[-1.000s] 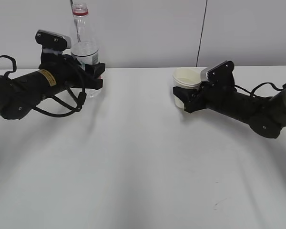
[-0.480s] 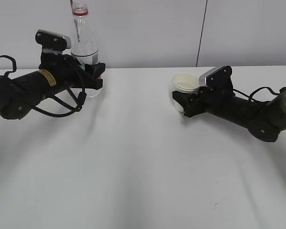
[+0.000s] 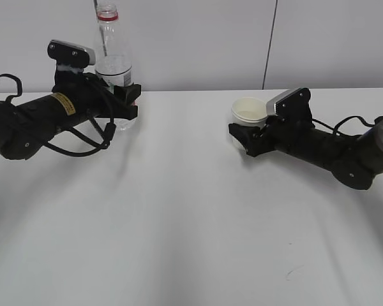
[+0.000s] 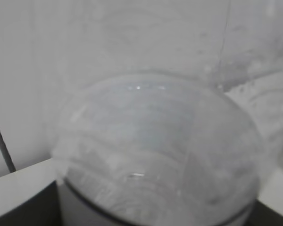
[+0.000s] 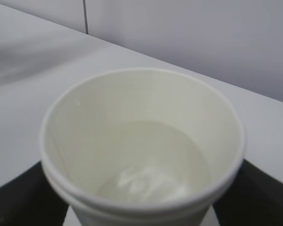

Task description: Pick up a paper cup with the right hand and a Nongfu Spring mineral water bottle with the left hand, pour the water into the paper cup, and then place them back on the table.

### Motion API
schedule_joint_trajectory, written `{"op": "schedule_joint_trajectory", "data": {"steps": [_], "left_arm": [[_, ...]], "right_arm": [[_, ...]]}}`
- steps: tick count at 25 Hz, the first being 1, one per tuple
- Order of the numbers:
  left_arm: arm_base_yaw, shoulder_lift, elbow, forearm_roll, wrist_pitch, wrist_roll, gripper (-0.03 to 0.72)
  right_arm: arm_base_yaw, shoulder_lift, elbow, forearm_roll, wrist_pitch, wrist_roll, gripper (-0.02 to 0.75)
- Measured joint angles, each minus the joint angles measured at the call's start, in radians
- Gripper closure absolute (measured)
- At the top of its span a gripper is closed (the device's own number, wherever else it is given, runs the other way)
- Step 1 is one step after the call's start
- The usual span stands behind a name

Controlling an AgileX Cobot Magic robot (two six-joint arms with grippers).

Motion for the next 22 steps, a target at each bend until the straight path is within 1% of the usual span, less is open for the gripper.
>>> {"op": "schedule_joint_trajectory", "data": {"steps": [15, 22], "left_arm": [[0.000, 0.000, 0.000, 0.001, 0.000, 0.000, 0.293], [0.000, 0.000, 0.000, 0.001, 0.000, 0.000, 0.293]], "right_arm": [[0.000, 0.000, 0.000, 0.000, 0.023, 0.018, 0.117], [0.000, -0.002, 0.033, 0.000, 0.037, 0.019, 0.117]]}}
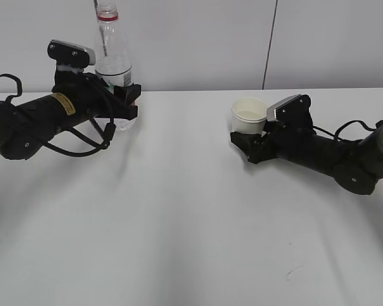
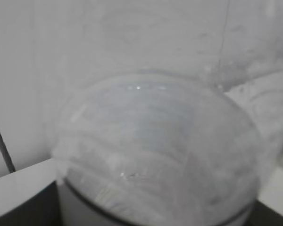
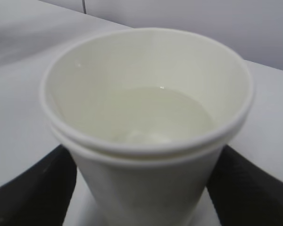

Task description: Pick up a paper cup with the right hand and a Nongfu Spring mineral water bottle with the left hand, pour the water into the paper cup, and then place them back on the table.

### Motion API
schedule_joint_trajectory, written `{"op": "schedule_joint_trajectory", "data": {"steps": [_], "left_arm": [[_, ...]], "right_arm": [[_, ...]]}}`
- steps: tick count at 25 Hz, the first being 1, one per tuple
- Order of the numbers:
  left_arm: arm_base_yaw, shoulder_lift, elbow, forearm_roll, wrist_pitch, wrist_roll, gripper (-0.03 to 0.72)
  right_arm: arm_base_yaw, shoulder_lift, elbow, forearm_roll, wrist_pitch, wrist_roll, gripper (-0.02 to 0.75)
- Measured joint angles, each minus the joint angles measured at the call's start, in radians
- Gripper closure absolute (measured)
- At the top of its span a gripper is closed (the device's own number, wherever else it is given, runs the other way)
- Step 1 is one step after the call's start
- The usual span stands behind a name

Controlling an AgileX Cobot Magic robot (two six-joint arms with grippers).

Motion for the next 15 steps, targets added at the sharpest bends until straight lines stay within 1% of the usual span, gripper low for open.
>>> {"op": "schedule_joint_trajectory", "data": {"steps": [9, 15], "left_arm": [[0.000, 0.000, 0.000, 0.001, 0.000, 0.000, 0.293], [0.000, 0.000, 0.000, 0.001, 0.000, 0.000, 0.293]], "right_arm": [[-0.012, -0.033, 0.051, 0.014, 0.002, 0.000, 0.115], [-0.025, -0.078, 0.129, 0.016, 0.002, 0.000, 0.115]]}}
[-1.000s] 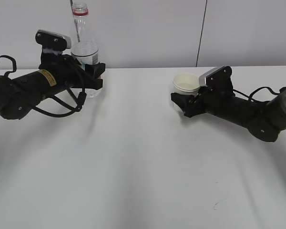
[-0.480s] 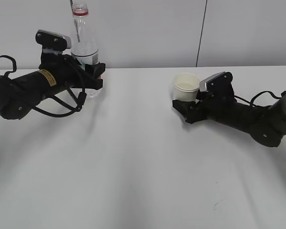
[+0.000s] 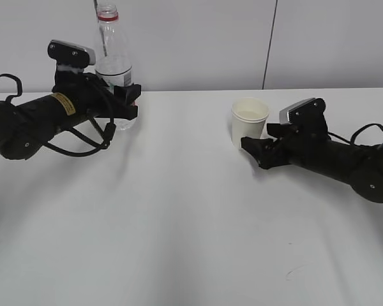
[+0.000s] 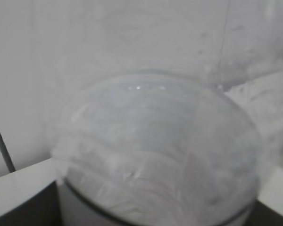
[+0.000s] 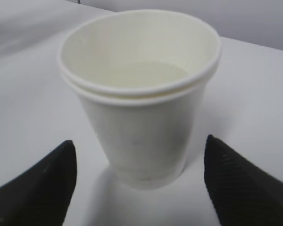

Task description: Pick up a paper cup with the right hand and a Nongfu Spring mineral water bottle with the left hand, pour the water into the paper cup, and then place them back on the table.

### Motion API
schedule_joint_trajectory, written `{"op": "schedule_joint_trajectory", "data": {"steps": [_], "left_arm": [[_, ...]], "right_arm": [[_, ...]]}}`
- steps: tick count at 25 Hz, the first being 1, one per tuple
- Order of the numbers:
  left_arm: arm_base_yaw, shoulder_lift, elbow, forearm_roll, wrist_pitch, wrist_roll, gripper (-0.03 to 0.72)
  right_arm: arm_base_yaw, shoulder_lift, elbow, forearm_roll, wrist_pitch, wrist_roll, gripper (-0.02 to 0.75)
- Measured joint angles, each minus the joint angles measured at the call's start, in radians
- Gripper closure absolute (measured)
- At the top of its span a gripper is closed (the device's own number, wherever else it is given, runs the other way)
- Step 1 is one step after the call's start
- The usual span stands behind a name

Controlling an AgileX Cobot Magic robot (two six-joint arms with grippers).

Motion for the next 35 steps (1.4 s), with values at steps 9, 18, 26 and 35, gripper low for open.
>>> {"op": "schedule_joint_trajectory", "data": {"steps": [9, 18, 26, 35], "left_arm": [[0.000, 0.000, 0.000, 0.000, 0.038, -0.074, 0.293], [0.000, 0.045, 0.000, 0.003, 0.044, -0.135, 0.293], [0.000, 0.101, -0.004, 0.012, -0.015, -0.150, 0.293], [0.000, 0.103, -0.009, 0.046, -0.039, -0.138, 0.113]], "right_arm": [[-0.010, -0.159, 0.232, 0.024, -0.088, 0.000, 0.117], [-0.010, -0.394, 0.453, 0.032, -0.118, 0.000, 0.131], [-0.010, -0.411, 0.482, 0.000, -0.191, 0.000, 0.141], [-0.010, -0.411, 0.483, -0.012, -0.206, 0.002, 0.141]]}}
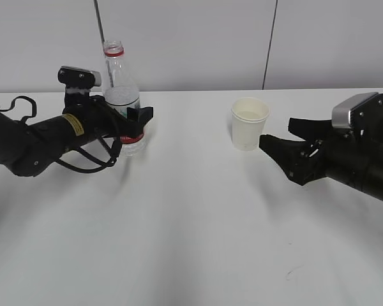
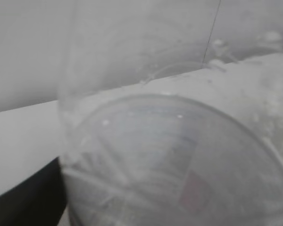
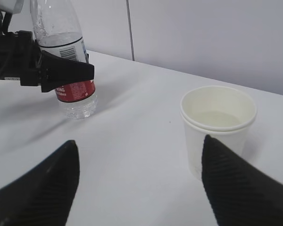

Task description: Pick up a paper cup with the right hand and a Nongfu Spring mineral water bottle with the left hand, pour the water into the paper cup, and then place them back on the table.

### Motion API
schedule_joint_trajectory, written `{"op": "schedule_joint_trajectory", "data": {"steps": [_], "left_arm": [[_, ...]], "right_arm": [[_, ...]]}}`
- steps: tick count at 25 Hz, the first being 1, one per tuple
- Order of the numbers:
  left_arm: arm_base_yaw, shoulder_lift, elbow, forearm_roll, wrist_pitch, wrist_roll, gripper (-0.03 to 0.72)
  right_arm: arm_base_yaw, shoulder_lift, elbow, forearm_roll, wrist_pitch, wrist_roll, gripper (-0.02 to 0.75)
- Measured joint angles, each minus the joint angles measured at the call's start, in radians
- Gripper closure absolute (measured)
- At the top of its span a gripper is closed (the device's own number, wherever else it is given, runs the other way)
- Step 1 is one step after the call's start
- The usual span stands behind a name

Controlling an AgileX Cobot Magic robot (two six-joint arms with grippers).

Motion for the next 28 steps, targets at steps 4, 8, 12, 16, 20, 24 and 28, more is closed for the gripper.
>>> {"op": "schedule_joint_trajectory", "data": {"steps": [4, 8, 12, 16, 20, 24, 28], "left_arm": [[0.000, 0.000, 0.000, -0.004, 0.022, 0.000, 0.073], [0.000, 0.000, 0.002, 0.004, 0.036, 0.000, 0.071], [0.000, -0.003, 0.049, 0.004, 0.035, 0.000, 0.071], [0.001, -0.016, 0.127, -0.001, 0.013, 0.000, 0.071], [0.003, -0.070, 0.200, -0.019, -0.030, 0.001, 0.071], [0.006, -0.142, 0.281, -0.048, -0.036, 0.001, 0.076], [-0.001, -0.255, 0.341, -0.058, 0.082, 0.001, 0.102]], "right_arm": [[0.000, 0.000, 0.000, -0.002, -0.004, 0.000, 0.142], [0.000, 0.000, 0.000, -0.006, -0.004, 0.001, 0.142], [0.000, 0.000, 0.000, -0.010, -0.004, 0.001, 0.142], [0.000, 0.000, 0.000, -0.010, -0.004, 0.001, 0.142], [0.000, 0.000, 0.000, -0.014, -0.002, 0.001, 0.142], [0.000, 0.000, 0.000, -0.014, 0.004, 0.001, 0.143], [0.002, -0.001, -0.026, -0.014, 0.103, 0.038, 0.143]]}}
